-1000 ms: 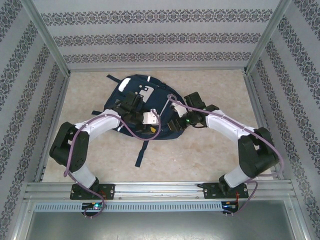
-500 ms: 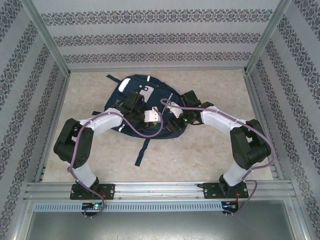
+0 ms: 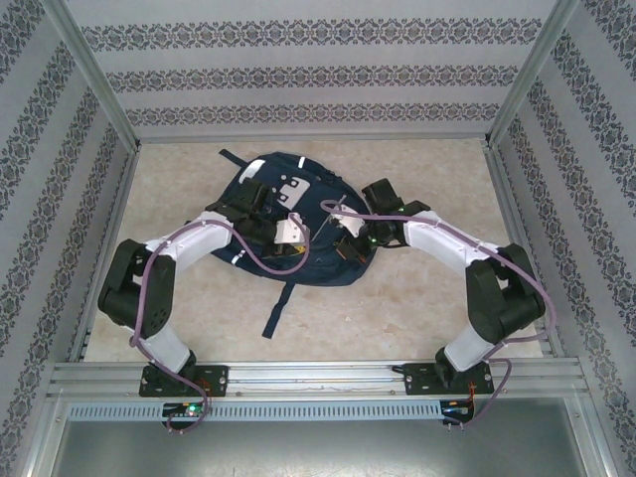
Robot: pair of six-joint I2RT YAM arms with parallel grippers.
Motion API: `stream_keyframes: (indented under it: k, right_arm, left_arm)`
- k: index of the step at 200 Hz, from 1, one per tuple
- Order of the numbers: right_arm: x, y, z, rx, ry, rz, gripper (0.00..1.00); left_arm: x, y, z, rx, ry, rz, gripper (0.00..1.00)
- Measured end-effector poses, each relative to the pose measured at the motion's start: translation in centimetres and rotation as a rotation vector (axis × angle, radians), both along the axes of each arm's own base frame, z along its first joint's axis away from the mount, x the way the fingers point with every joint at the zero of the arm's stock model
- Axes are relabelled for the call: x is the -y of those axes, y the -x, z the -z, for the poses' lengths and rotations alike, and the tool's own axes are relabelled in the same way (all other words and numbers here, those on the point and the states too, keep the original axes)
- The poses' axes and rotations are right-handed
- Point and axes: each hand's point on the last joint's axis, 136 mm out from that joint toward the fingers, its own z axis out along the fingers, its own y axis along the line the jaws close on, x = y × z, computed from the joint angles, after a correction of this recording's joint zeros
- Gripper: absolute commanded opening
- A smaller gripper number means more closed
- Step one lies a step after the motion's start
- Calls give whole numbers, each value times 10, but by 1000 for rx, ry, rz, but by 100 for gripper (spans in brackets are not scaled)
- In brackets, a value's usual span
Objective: Pack books, pencil case, and school supplies into a backpack
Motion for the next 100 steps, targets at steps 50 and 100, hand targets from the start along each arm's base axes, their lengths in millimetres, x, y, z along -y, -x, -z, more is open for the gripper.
stream_keyframes:
  k: [50, 100]
  right_arm:
    - [28, -15, -1, 62, 30, 89, 0]
    - [35, -6, 1, 75, 23, 109, 0]
  left_arm:
    - [-19, 21, -14, 49, 36, 56, 0]
    - [-48, 20, -6, -13, 92, -49, 0]
